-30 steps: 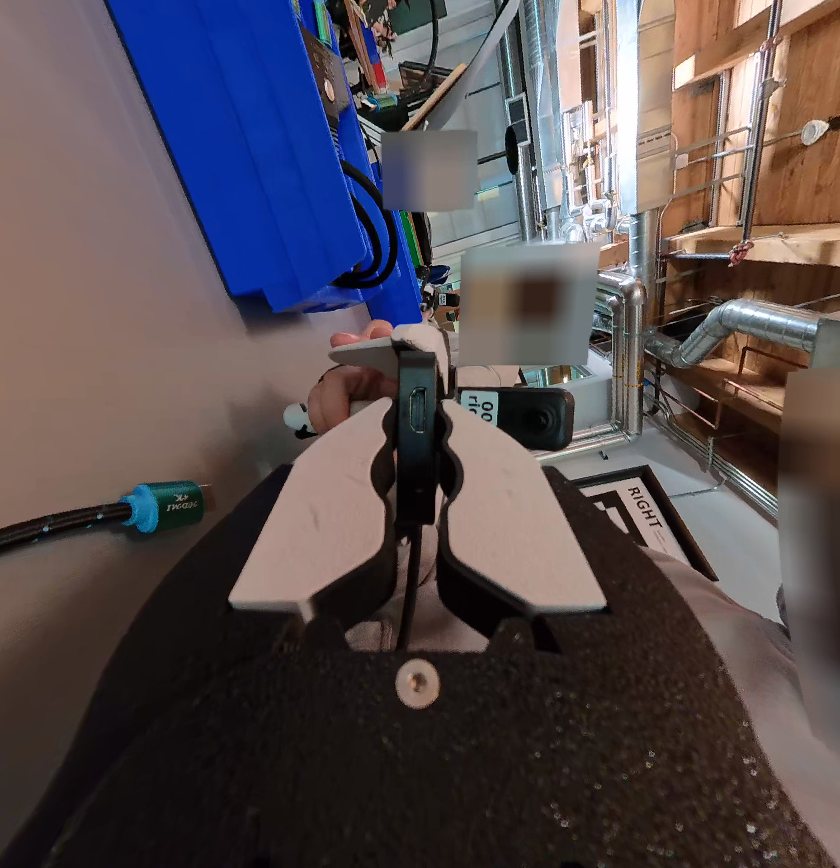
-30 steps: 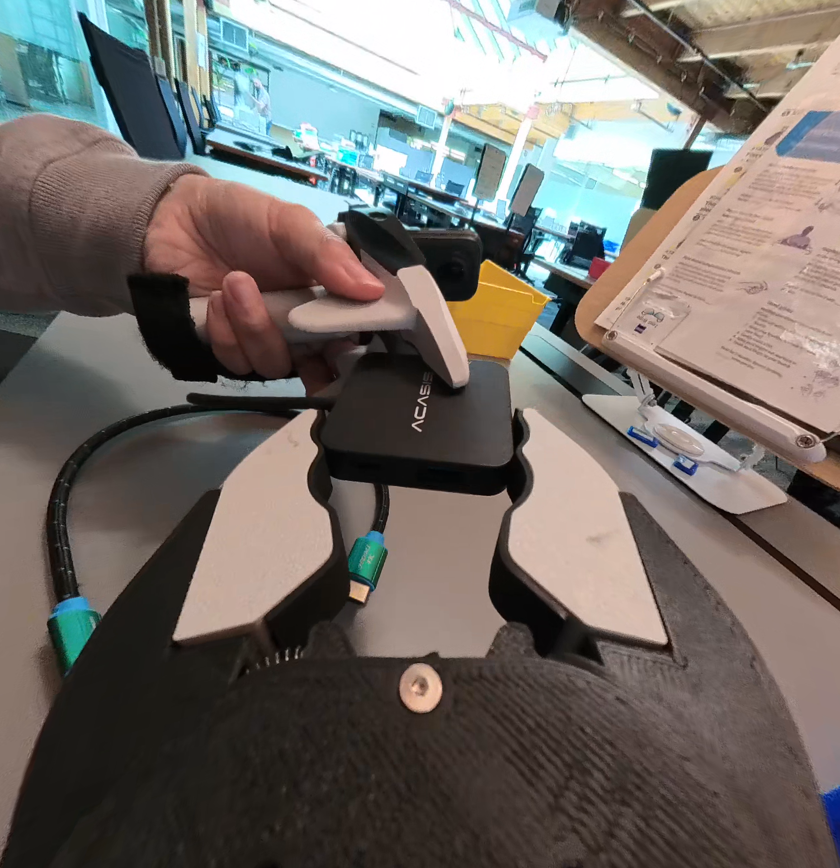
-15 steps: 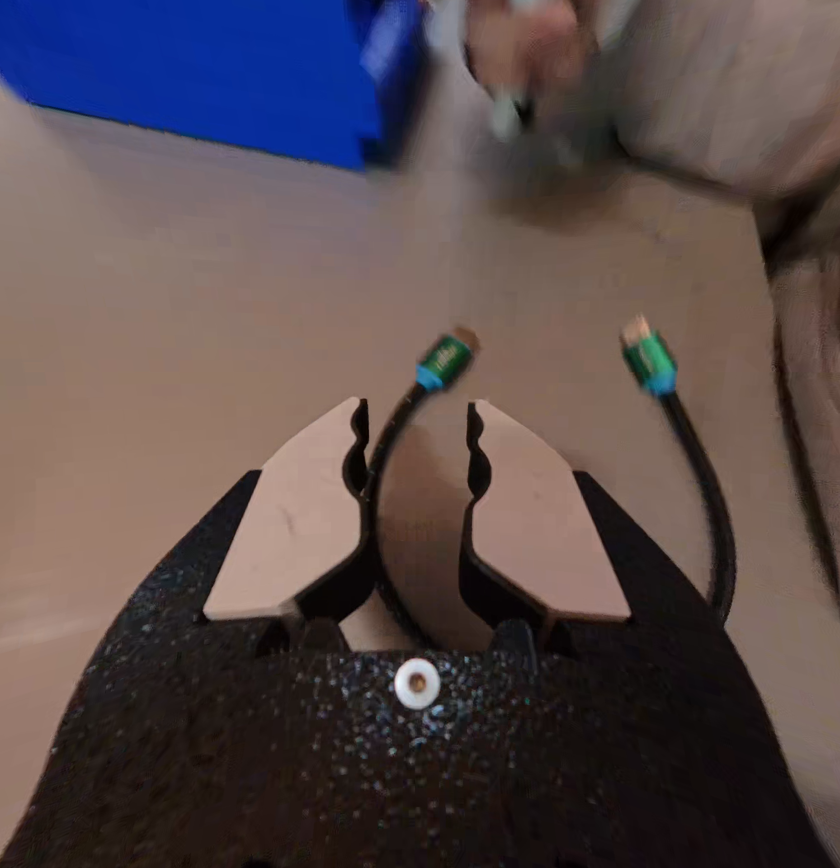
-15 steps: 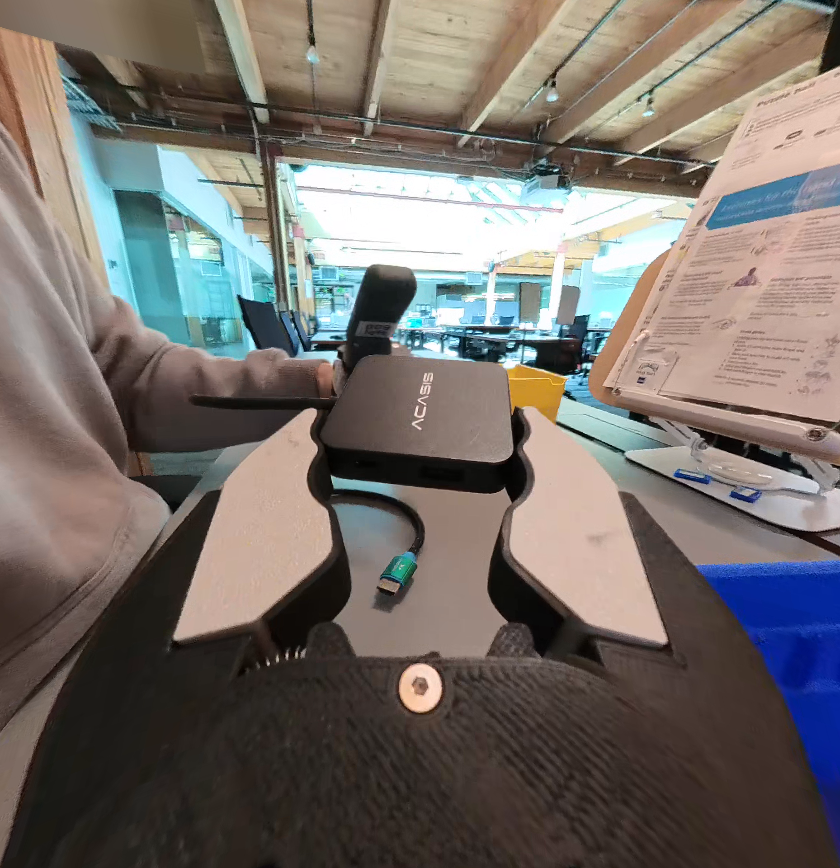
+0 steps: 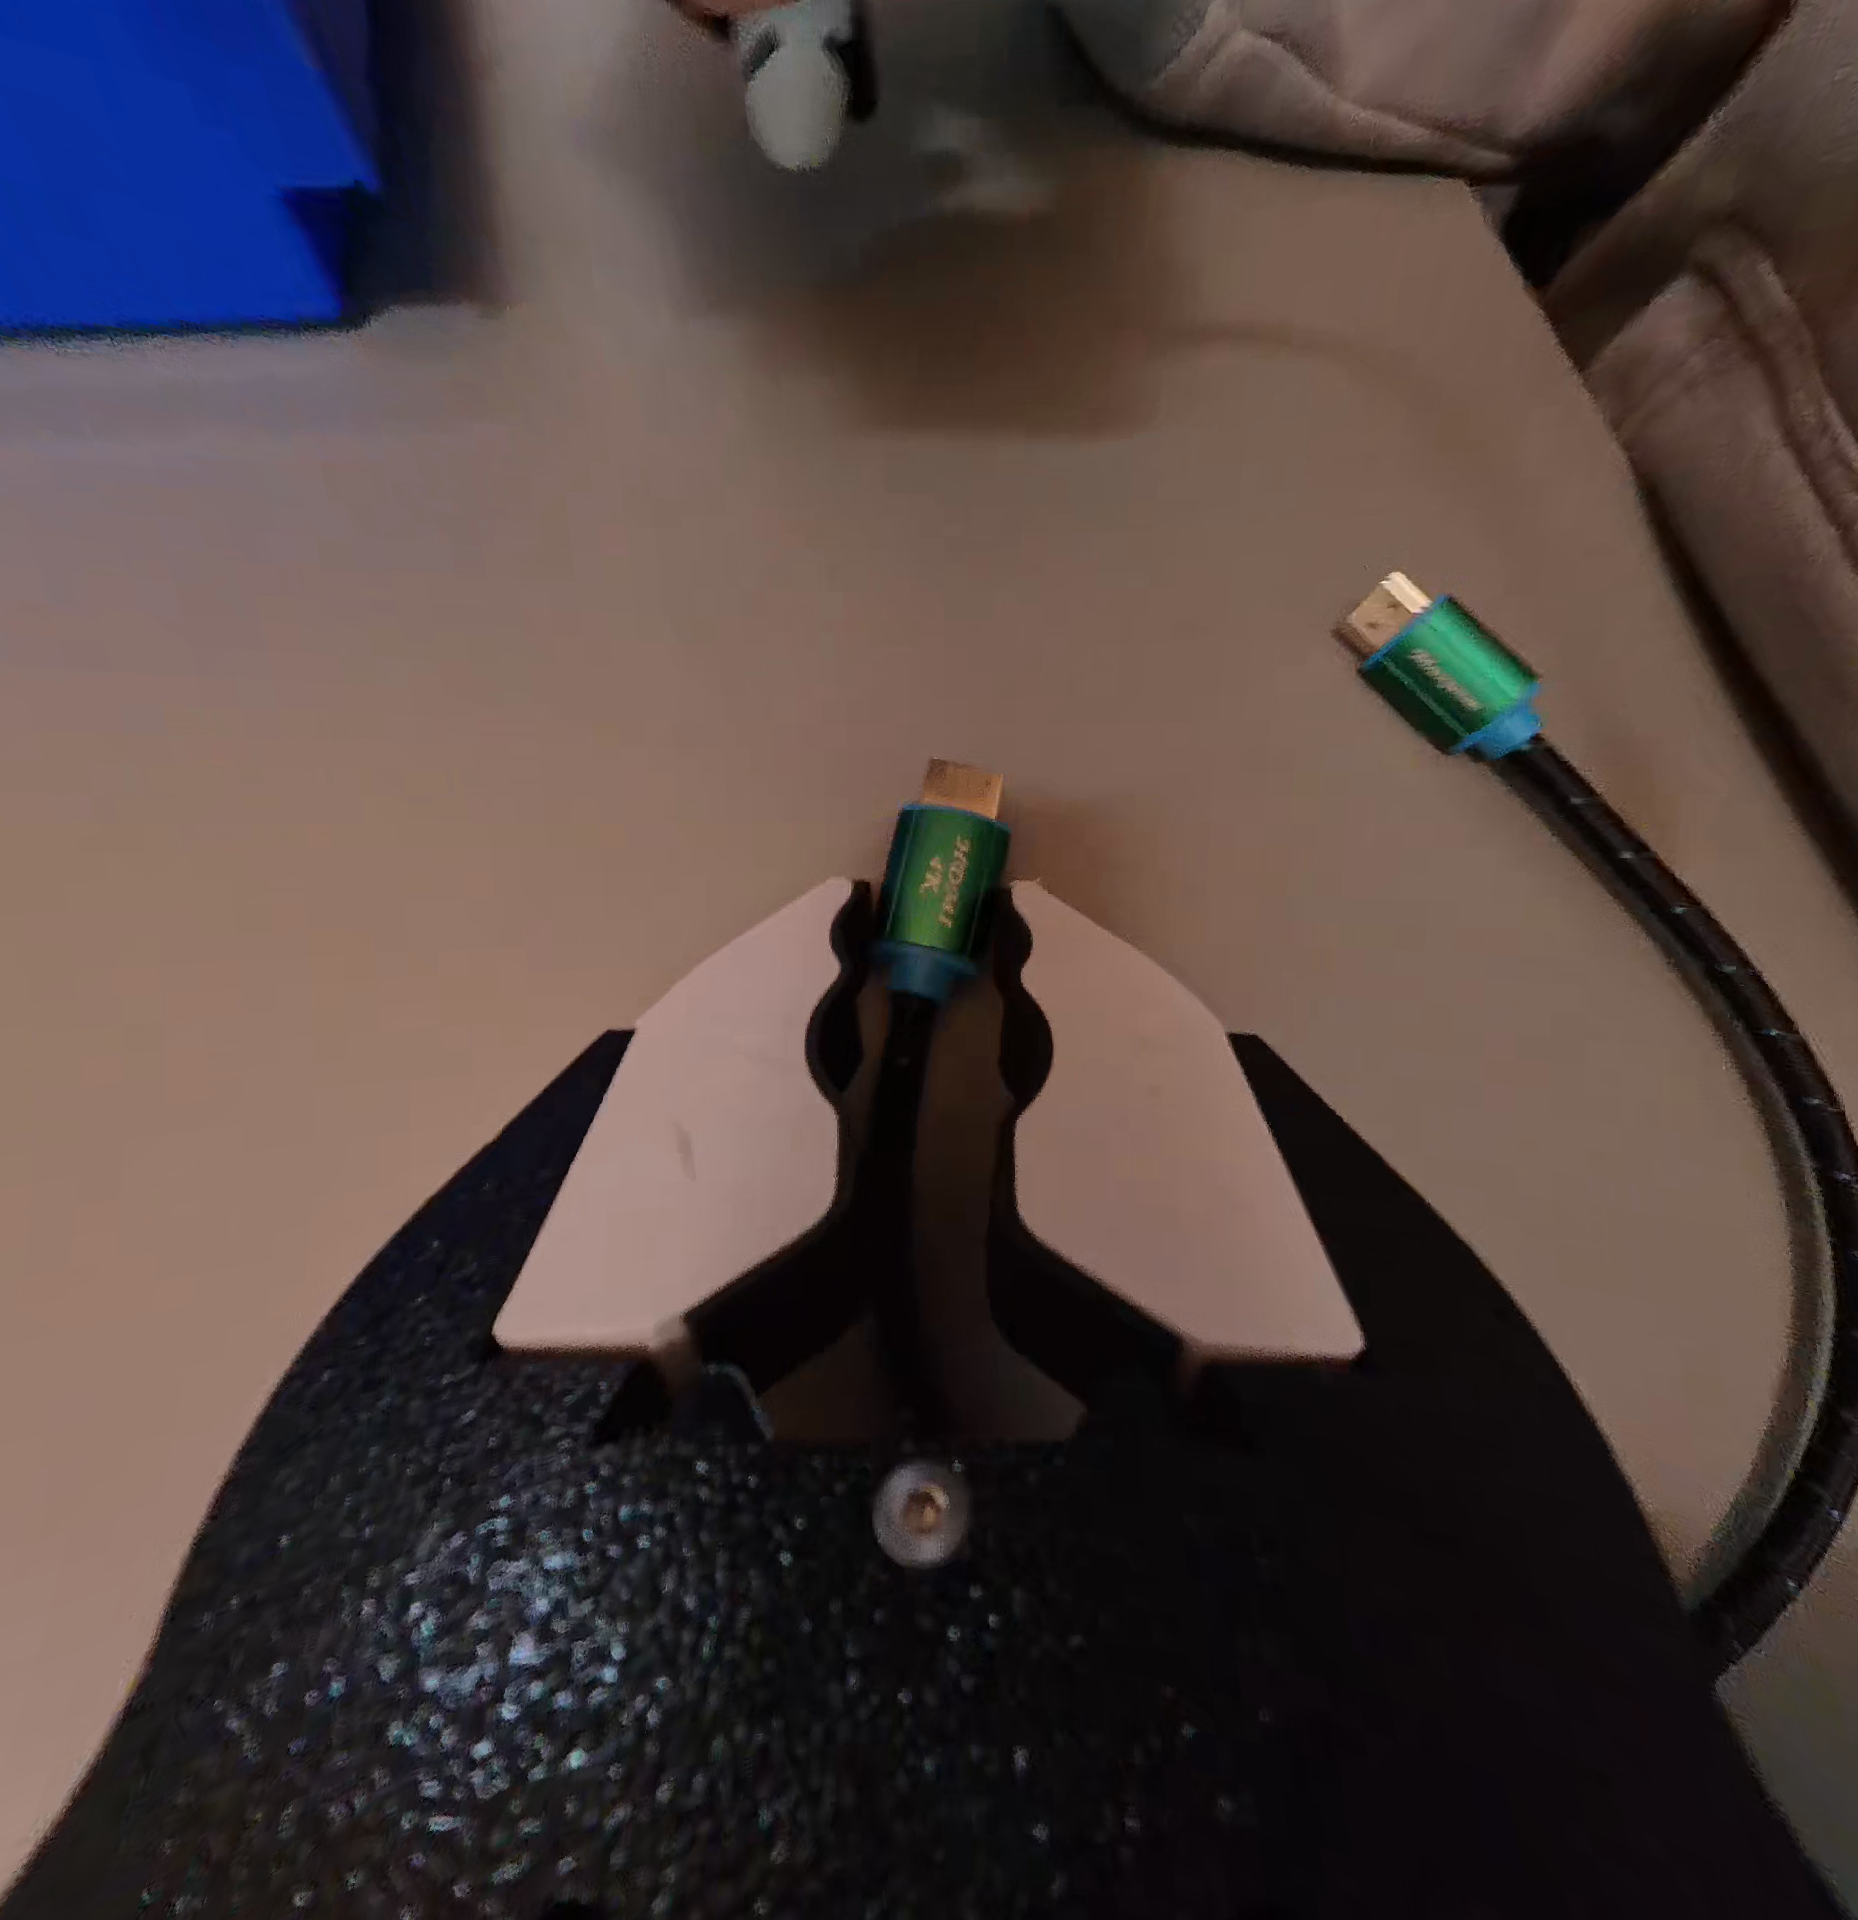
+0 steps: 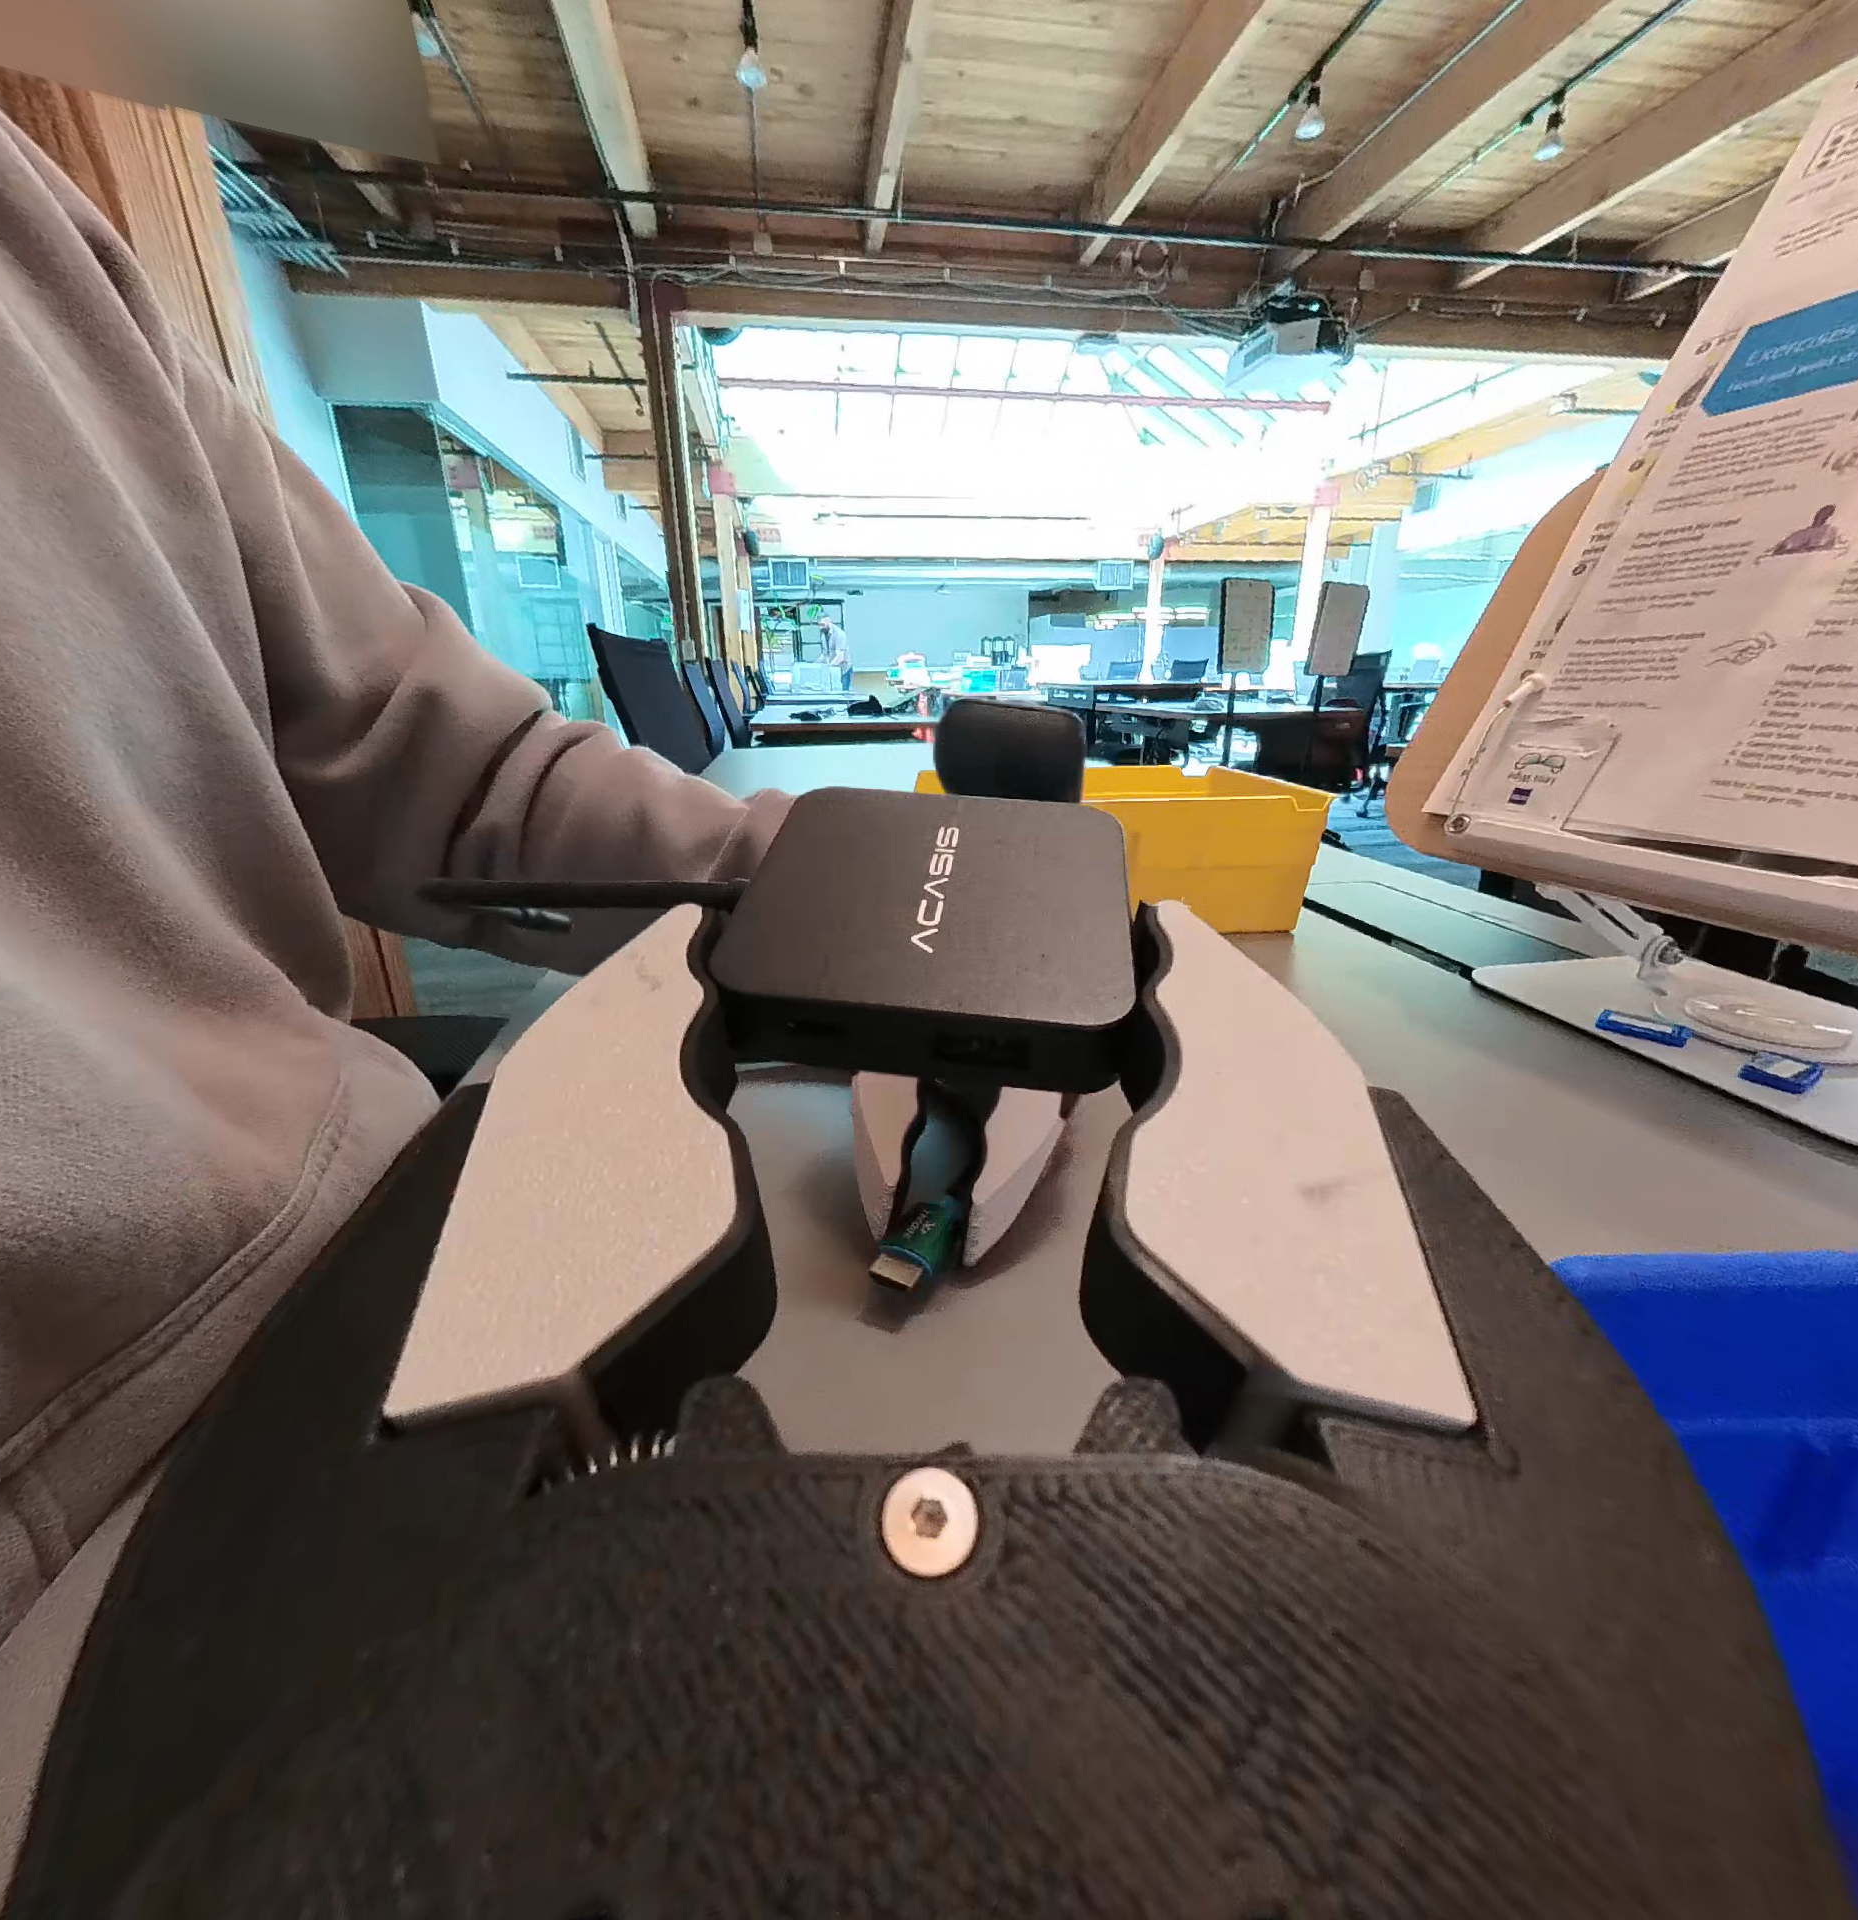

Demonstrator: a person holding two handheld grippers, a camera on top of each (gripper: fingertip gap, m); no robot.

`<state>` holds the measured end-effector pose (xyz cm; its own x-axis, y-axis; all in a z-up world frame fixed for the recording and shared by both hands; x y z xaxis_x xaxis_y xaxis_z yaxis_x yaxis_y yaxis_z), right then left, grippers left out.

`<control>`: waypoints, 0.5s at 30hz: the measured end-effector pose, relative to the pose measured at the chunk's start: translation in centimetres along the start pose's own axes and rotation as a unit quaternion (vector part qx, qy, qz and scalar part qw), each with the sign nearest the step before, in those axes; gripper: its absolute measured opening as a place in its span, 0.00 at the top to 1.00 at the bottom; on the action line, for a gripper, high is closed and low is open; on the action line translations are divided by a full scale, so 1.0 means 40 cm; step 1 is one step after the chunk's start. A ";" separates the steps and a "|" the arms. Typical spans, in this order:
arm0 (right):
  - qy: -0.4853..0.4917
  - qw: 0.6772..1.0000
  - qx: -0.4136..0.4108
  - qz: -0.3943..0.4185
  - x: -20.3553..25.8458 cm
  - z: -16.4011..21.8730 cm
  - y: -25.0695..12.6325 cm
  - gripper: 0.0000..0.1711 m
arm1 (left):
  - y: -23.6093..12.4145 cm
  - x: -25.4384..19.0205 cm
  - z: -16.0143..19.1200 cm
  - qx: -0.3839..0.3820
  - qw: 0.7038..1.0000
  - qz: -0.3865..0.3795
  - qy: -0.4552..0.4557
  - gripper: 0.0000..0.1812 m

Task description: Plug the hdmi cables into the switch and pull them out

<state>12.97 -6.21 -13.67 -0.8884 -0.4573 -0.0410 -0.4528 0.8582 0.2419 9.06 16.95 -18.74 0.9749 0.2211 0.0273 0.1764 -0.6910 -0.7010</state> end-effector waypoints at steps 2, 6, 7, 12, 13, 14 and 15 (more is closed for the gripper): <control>0.007 1.000 -0.008 -0.005 -0.002 0.000 0.001 0.57 | -0.002 0.004 -0.003 0.027 0.999 -0.031 -0.023 0.88; 0.025 0.999 -0.016 -0.023 -0.004 0.004 0.012 0.57 | -0.060 -0.013 -0.069 0.046 0.992 -0.091 -0.080 0.88; 0.027 0.999 -0.012 -0.025 -0.005 0.007 0.015 0.57 | -0.086 -0.018 -0.099 0.045 0.990 -0.104 -0.087 0.88; 0.019 0.999 0.016 -0.029 -0.004 0.020 0.030 0.57 | -0.187 -0.045 -0.225 0.114 0.977 -0.165 -0.064 0.89; 0.018 0.999 0.023 -0.030 -0.004 0.022 0.032 0.56 | -0.194 -0.051 -0.242 0.127 0.976 -0.169 -0.055 0.89; 0.016 0.999 0.031 -0.027 -0.003 0.024 0.035 0.57 | -0.197 -0.054 -0.254 0.136 0.975 -0.171 -0.048 0.89; 0.011 0.999 0.039 -0.023 -0.003 0.026 0.037 0.56 | -0.197 -0.056 -0.261 0.146 0.973 -0.172 -0.039 0.89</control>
<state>12.33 -4.65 -14.30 -0.8653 -0.5004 -0.0277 -0.4977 0.8515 0.1649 6.93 14.70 -5.84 0.8494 0.4643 0.2508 0.4336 -0.3433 -0.8331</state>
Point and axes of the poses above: each gripper's, where its closed fingertips meet, y out along the fingers, z out of its underside, x = y × z across the jaws, the point moved 10 cm from there along -y, back along the fingers, and after that the axes turned 13 degrees about -z, right-handed, at the moved point
